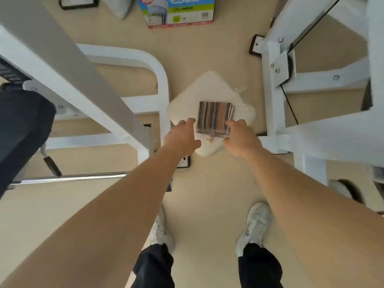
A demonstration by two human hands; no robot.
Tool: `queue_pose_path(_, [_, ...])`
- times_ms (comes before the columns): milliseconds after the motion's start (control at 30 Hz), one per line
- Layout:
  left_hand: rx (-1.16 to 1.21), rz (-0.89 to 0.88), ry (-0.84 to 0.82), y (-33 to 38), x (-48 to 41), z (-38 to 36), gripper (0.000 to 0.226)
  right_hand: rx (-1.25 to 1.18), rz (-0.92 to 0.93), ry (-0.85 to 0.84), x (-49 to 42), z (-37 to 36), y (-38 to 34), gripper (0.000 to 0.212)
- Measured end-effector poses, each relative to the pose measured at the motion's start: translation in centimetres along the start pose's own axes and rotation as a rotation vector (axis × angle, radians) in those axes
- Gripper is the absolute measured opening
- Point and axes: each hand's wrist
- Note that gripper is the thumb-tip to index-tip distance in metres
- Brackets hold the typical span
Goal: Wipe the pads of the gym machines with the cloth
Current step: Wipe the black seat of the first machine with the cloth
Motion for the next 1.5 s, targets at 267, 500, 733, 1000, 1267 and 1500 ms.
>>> queue_pose_path(267, [-0.025,-0.112,0.198,-1.2,-7.9,-4.9,0.054,0.062,0.055,0.170,-7.5,-4.5,1.9,0.045])
queue_pose_path(500, [0.188,-0.169,0.228,-1.2,-4.9,-3.7,0.012,0.075,0.098,0.123,-5.0,-4.9,1.5,0.006])
queue_pose_path(733, [0.481,-0.137,0.241,-1.0,8.0,0.5,0.016,-0.163,0.201,0.182,6.0,-3.1,-6.0,0.013])
queue_pose_path(1000, [0.765,-0.071,0.143,-8.1,22.8,6.4,0.023,-0.464,0.227,0.052,15.5,-0.8,-19.6,0.013])
queue_pose_path(1267, [0.682,-0.032,0.003,-21.2,33.5,8.9,0.018,-0.519,0.279,-0.190,18.7,-4.3,-34.7,0.023])
queue_pose_path(1500, [0.877,0.102,0.290,-31.2,36.0,7.6,0.013,0.122,0.214,-0.787,19.1,-10.1,-42.0,0.033])
Point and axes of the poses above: each hand's wrist, its own x-axis away from the middle knuckle, its own z-axis out of the back of the hand, y = z × x, and after that the axes turned 15 degrees about -y, right-handed
